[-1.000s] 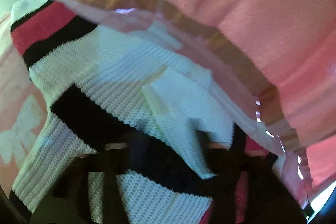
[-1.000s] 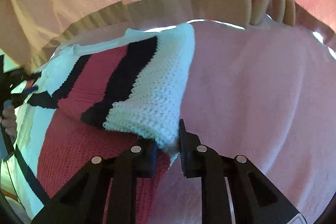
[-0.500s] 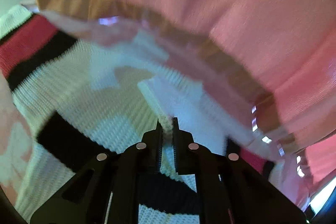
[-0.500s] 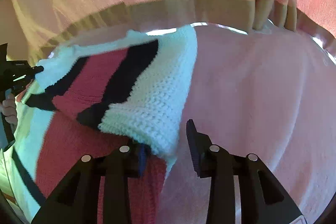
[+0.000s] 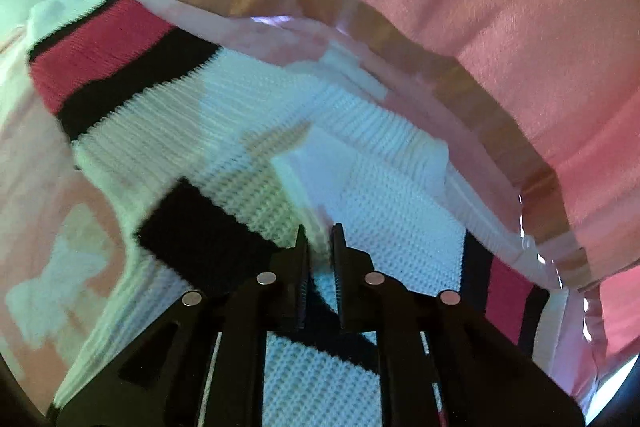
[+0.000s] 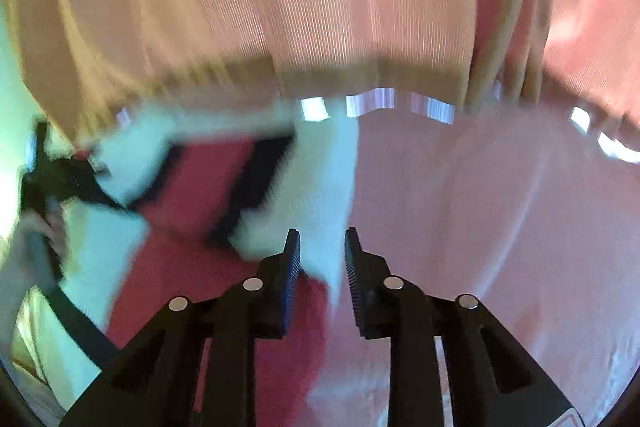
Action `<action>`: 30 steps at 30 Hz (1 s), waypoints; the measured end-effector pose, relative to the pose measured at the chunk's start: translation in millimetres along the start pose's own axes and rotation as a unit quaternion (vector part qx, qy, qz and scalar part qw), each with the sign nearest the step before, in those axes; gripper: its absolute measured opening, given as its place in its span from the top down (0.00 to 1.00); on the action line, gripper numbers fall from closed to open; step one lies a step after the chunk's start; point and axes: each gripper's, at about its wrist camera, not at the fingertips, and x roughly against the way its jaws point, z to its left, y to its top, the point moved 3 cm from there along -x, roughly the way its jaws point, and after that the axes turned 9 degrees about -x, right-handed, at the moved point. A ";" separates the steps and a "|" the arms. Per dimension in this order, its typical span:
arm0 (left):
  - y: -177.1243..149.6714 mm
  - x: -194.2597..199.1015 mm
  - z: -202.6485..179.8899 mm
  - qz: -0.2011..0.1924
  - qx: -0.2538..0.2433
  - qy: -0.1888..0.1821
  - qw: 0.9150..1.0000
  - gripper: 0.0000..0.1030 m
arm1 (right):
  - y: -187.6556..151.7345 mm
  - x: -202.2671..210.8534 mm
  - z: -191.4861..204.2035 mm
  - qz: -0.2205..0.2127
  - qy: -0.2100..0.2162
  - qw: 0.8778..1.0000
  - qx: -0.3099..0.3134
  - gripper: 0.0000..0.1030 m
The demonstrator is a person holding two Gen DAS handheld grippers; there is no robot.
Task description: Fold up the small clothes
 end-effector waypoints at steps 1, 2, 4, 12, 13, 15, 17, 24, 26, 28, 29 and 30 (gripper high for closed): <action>2.0 5.8 -0.6 -0.007 0.003 0.006 1.000 0.89 | 6.2 6.7 4.6 -0.018 0.011 1.000 -0.003 0.77; 5.2 15.0 -2.9 -0.024 0.005 0.016 1.000 0.91 | 12.5 2.2 11.4 -0.016 0.024 1.000 -0.002 0.80; 10.2 27.1 -12.1 -0.049 -0.008 0.015 0.999 0.90 | 18.0 -20.4 21.9 0.008 0.041 0.999 -0.003 0.87; -8.5 -21.1 -17.1 -0.005 -0.066 0.031 0.997 0.89 | -4.0 -95.4 -2.9 0.100 -0.016 0.995 -0.021 1.00; -6.3 -21.3 -20.2 0.001 -0.072 0.037 0.997 0.89 | -0.9 -86.4 1.3 0.085 -0.006 0.996 -0.022 0.97; -2.4 -13.9 -18.6 -0.014 -0.056 0.026 0.998 0.89 | -5.1 -83.1 12.4 0.080 -0.002 0.997 0.001 0.97; 2.3 -6.9 -10.6 -0.022 -0.036 0.020 0.999 0.89 | -21.4 -107.7 12.4 0.116 -0.052 0.991 0.035 1.00; 43.3 40.2 125.8 -0.084 0.201 0.022 0.976 0.53 | -20.8 -52.5 48.3 0.048 -0.025 0.996 0.065 0.81; 53.3 48.6 182.5 -0.104 0.261 0.039 0.959 0.52 | -26.4 -39.5 59.9 0.040 -0.008 0.996 0.081 0.70; 60.7 52.1 232.9 -0.118 0.296 0.070 0.945 0.52 | -32.9 -28.3 71.0 0.031 0.001 0.994 0.101 0.65; 64.5 53.4 258.8 -0.122 0.308 0.099 0.938 0.52 | -36.1 -27.4 80.0 0.029 0.008 0.994 0.109 0.62; 70.1 52.7 286.8 -0.122 0.319 0.122 0.932 0.52 | -40.4 -25.4 85.1 0.030 0.014 0.993 0.112 0.61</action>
